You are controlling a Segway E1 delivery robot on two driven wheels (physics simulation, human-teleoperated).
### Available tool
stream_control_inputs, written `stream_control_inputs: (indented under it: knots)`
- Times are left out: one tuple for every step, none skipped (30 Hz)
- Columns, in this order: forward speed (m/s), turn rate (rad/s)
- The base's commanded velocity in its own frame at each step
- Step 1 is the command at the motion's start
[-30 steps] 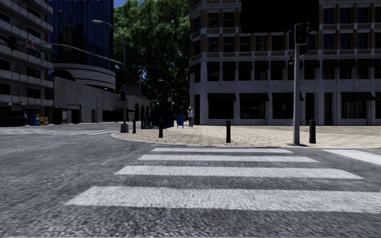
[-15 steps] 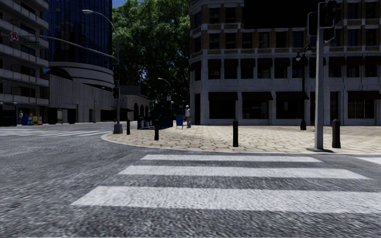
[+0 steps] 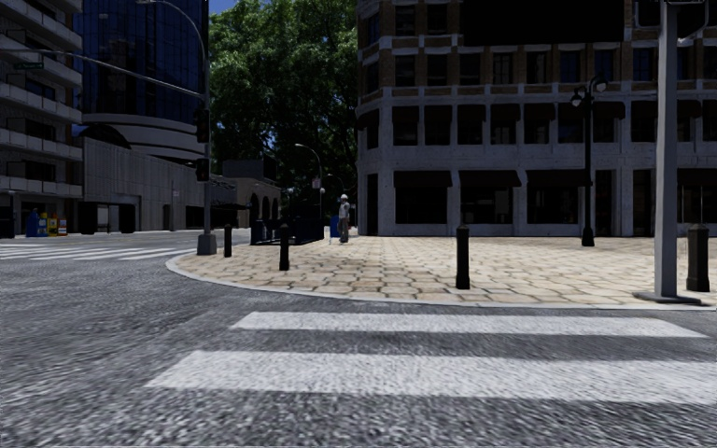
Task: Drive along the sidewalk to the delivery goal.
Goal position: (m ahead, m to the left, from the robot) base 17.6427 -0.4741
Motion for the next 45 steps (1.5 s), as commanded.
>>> stream_control_inputs:
  knots:
    - [2.00, 0.00]
    - [2.00, 0.00]
    - [2.00, 0.00]
    - [2.00, 0.00]
    - [2.00, 0.00]
    - [2.00, 0.00]
    - [2.00, 0.00]
    - [2.00, 0.00]
    - [2.00, 0.00]
    - [2.00, 0.00]
    - [2.00, 0.00]
    - [2.00, 0.00]
    - [2.00, 0.00]
    - [2.00, 0.00]
    - [2.00, 0.00]
    - [2.00, 0.00]
    - [2.00, 0.00]
    - [2.00, 0.00]
    - [2.00, 0.00]
    - [2.00, 0.00]
    - [2.00, 0.00]
    - [2.00, 0.00]
    - [2.00, 0.00]
    - [2.00, 0.00]
    - [2.00, 0.00]
    - [2.00, 0.00]
    - [2.00, 0.00]
    - [1.94, 0.00]
    - [1.90, 0.00]
    - [1.90, 0.00]
    - [1.77, 0.00]
    - [1.68, 0.00]
    - [1.58, 0.00]
    - [1.46, 0.00]
    - [1.46, 0.00]
    - [1.37, 0.00]
    - [1.33, -0.10]
    - [1.32, -0.14]
    - [1.32, -0.14]
    - [1.32, -0.14]
    - [1.30, -0.14]
    - [1.23, -0.15]
    - [1.19, -0.15]
    - [1.18, -0.15]
    - [1.18, -0.15]
